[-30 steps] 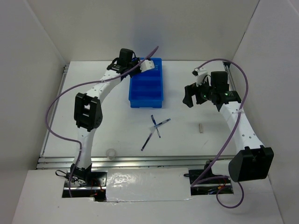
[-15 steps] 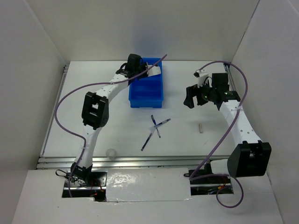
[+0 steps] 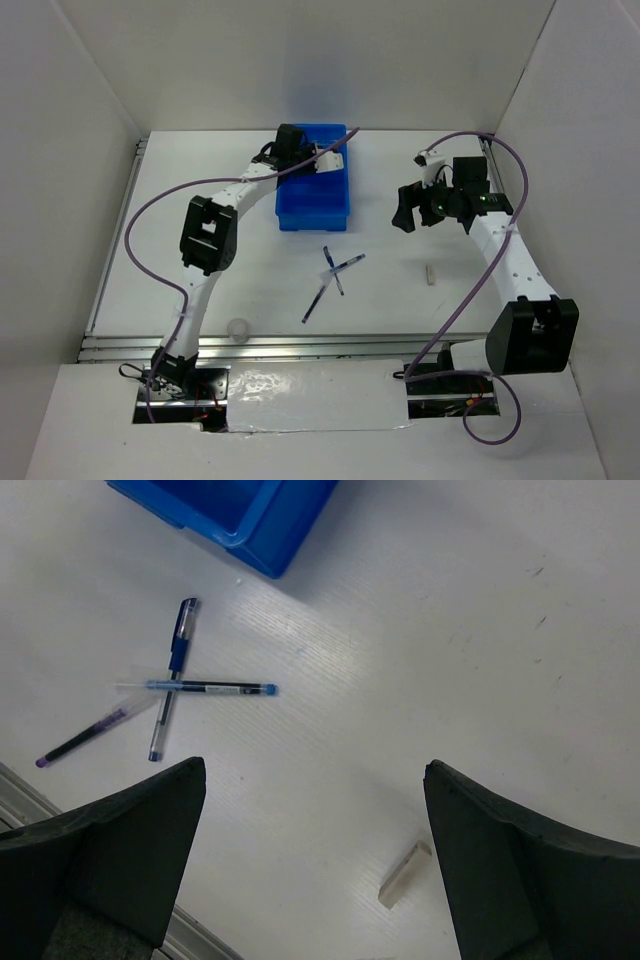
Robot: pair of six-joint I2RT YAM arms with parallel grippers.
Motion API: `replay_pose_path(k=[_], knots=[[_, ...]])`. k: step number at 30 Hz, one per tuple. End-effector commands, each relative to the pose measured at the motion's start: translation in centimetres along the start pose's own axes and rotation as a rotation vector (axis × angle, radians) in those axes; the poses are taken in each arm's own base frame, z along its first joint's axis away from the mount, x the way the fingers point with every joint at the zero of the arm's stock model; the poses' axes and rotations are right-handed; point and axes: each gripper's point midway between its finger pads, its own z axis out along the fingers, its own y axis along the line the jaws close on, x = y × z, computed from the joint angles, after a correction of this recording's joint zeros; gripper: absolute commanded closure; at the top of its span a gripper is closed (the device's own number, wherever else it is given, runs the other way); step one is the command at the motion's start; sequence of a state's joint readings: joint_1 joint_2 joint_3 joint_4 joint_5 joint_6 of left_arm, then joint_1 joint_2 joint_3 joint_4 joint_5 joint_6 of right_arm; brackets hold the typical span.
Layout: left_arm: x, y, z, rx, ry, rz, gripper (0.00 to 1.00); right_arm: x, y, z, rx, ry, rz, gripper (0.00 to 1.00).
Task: Sort the stationery into containers
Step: Place the pen in the storage box.
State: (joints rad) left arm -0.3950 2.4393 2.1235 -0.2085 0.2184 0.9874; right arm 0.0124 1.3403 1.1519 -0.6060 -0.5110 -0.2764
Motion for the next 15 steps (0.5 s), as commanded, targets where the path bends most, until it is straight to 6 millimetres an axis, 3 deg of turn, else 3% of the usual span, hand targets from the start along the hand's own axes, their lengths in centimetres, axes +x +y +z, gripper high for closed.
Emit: replay_pose_path(k=[1, 7, 11, 12, 13, 14, 15], knots=[[-1.6, 2.2, 0.1, -0.054, -0.058, 0.029, 0.65, -1.0, -0.2, 0.3, -0.012, -0.034, -0.009, 0.05], [-2.8, 3.5, -0.8, -0.091, -0.082, 0.014, 0.61, -1.4, -0.2, 0.1, -0.013, -0.039, -0.004, 0.05], [-6.5, 6.4, -4.6, -0.151, -0.149, -0.065, 0.61, -1.7, 0.2, -0.5, -0.011, -0.055, -0.01, 0.05], [-8.3, 7.3, -6.9, -0.167, -0.161, -0.128, 0.61, -1.7, 0.3, -0.6, -0.012, -0.055, -0.008, 0.05], [-9.8, 6.9, -8.0, -0.15, -0.166, -0.158, 0.61, -1.8, 0.3, -0.7, -0.01, -0.059, -0.005, 0.05], [-12.0, 7.4, -10.6, -0.149, -0.185, -0.193, 0.61, -1.8, 0.5, -1.0, -0.01, -0.067, -0.005, 0.05], [-12.8, 4.6, -11.4, -0.059, -0.152, -0.215, 0.6, -1.9, 0.7, -1.1, -0.011, -0.072, 0.0, 0.05]])
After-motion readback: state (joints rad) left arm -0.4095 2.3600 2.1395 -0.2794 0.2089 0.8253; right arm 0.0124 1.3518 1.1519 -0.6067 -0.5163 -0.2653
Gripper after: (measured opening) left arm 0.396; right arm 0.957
